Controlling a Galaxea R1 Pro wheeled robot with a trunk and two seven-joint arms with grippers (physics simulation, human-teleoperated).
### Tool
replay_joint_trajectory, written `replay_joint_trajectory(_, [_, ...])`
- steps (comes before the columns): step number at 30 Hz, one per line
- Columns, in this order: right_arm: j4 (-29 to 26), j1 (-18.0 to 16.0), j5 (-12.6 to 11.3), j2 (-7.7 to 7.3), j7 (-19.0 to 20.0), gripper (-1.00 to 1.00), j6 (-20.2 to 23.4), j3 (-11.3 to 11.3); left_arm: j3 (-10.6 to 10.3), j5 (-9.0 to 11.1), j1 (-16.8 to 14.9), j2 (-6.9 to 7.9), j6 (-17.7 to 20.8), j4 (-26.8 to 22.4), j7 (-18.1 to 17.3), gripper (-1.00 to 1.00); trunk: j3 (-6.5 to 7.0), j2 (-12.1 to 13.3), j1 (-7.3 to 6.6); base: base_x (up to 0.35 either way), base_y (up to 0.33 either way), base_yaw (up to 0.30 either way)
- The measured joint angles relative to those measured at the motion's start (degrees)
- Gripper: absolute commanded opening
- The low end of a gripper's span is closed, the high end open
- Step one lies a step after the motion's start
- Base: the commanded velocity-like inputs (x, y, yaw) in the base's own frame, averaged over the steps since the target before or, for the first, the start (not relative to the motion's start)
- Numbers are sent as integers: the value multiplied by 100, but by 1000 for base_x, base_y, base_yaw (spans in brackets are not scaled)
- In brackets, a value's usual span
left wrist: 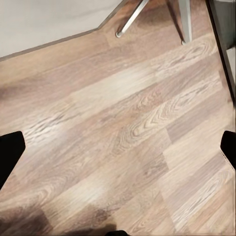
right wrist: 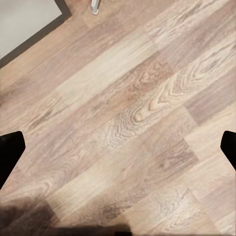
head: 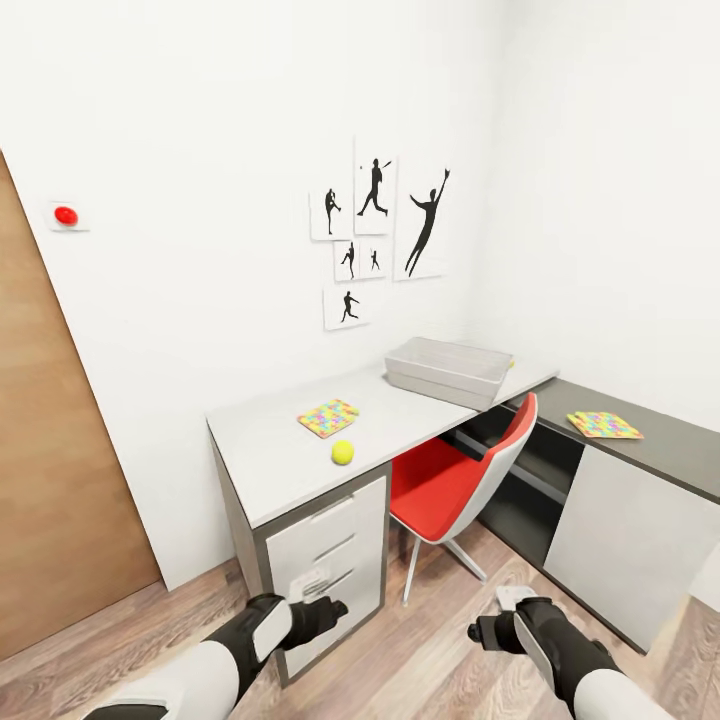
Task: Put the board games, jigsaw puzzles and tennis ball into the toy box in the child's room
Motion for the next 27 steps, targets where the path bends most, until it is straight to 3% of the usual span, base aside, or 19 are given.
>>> replay_joint_trajectory(9, [-216,0,-4,-18,24,100,262,7,-8,33,90,0,9,-53,-203,100,0,0,0,0,0,0])
replay_joint_trajectory(27, [-287,-15,3,-41,33,100,335,7,-29,48,128,0,0,-113,-598,100,323,721,-395,0,0,0])
